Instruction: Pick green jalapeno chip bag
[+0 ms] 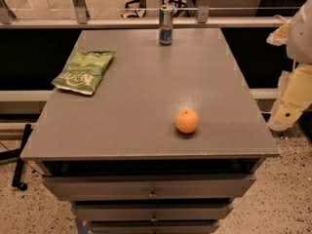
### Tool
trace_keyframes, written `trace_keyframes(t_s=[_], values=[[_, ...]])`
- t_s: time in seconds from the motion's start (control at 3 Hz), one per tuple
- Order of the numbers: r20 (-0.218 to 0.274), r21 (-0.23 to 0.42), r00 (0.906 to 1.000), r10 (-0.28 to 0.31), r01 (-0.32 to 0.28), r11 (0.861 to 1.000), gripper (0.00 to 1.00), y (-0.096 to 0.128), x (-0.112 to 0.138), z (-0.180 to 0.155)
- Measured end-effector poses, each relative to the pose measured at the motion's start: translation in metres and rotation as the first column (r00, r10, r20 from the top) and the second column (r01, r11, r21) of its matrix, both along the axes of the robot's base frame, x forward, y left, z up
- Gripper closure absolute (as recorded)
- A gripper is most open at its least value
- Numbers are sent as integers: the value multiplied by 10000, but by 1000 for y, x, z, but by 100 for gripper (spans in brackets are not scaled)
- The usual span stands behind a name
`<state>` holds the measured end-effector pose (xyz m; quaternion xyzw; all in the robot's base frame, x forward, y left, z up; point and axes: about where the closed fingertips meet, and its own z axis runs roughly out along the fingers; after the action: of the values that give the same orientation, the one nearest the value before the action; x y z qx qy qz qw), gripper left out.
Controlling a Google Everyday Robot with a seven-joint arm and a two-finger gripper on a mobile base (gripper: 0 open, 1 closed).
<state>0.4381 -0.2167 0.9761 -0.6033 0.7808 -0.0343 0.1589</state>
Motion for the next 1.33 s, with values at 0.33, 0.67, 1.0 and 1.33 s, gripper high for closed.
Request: trace_keyframes(t_s=[0.33, 0.67, 1.0, 1.33], values=[[2, 0, 10000, 0, 0, 10000, 0, 0, 0, 0], [155, 532, 9994, 308, -316, 9981, 0, 26, 17, -12], [440, 1706, 9920, 1185, -1244, 9775, 0, 102, 55, -34], [905, 3201, 9848, 1479, -1694, 9321, 0, 187, 92, -39]])
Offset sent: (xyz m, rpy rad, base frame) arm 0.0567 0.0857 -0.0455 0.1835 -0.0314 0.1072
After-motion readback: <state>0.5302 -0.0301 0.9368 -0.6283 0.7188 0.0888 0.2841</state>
